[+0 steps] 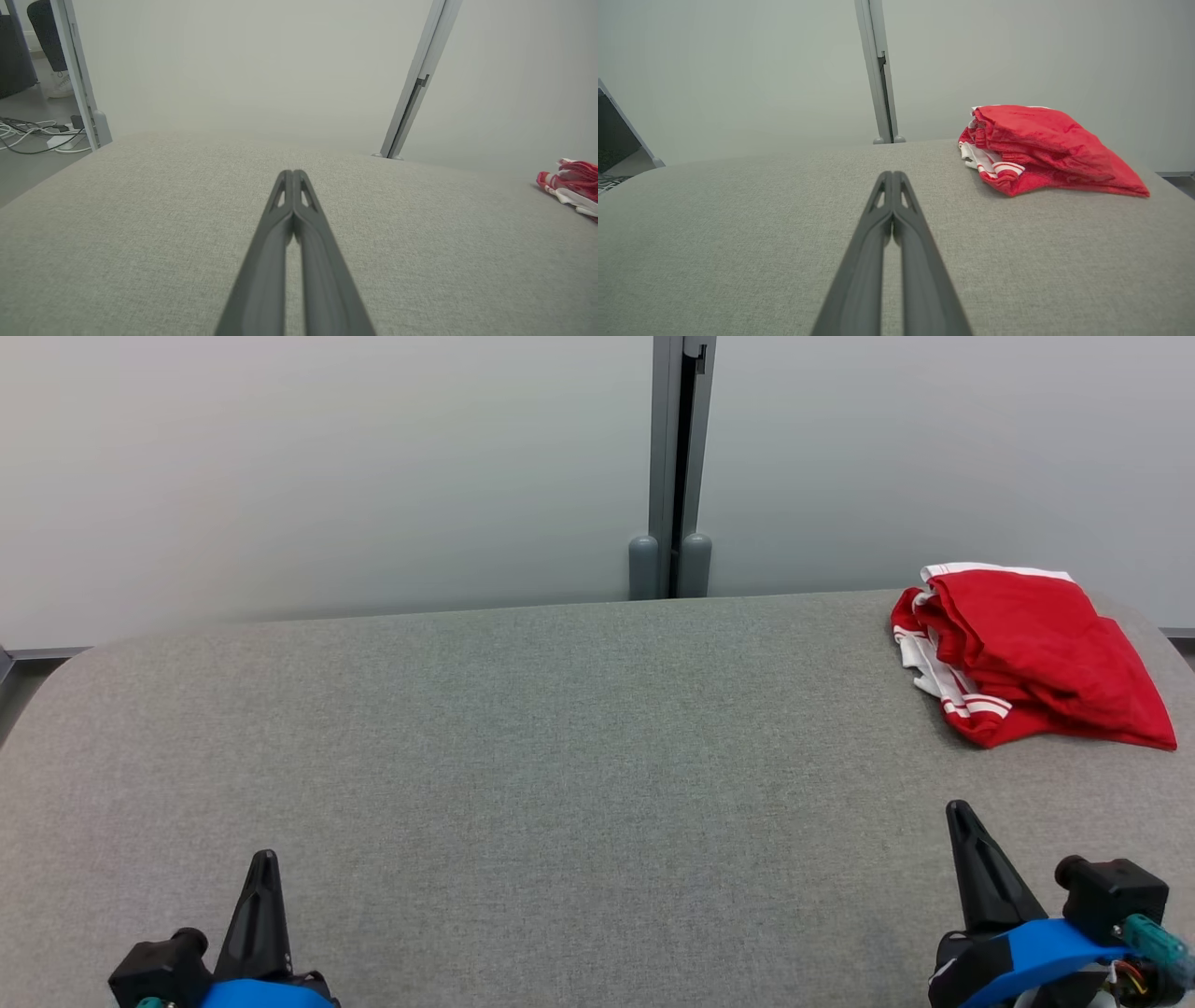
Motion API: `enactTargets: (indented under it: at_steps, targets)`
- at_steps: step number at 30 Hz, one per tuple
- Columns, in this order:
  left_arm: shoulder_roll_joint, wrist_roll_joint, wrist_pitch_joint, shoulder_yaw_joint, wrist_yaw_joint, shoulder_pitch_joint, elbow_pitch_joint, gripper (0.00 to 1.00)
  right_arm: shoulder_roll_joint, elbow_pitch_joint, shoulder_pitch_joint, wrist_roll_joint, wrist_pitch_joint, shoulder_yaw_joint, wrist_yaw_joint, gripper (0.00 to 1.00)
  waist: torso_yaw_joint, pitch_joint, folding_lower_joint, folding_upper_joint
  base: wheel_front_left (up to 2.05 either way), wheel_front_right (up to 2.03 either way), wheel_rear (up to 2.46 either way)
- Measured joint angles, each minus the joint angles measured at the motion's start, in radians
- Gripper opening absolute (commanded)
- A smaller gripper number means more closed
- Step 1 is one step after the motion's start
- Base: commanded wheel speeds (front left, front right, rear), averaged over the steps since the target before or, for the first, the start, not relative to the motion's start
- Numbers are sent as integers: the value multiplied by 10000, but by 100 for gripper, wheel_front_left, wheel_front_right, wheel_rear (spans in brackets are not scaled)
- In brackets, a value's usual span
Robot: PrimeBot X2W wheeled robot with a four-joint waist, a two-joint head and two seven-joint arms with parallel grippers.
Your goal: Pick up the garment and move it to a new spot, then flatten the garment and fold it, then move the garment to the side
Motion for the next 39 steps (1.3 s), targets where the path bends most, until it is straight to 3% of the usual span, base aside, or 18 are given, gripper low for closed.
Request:
enactTargets:
  at_steps: [18, 39]
  targets:
    - [-121, -3168, 723, 196, -86, -219, -102, 0, 2, 203, -75, 3336, 416, -117, 0, 0, 30, 55, 0, 0, 0, 0, 0]
    - [-215, -6100, 1440, 349, -169, -531, -190, 0, 2, 407, -323, 6460, 851, -236, -2, 0, 66, 115, 0, -1, 0, 0, 0]
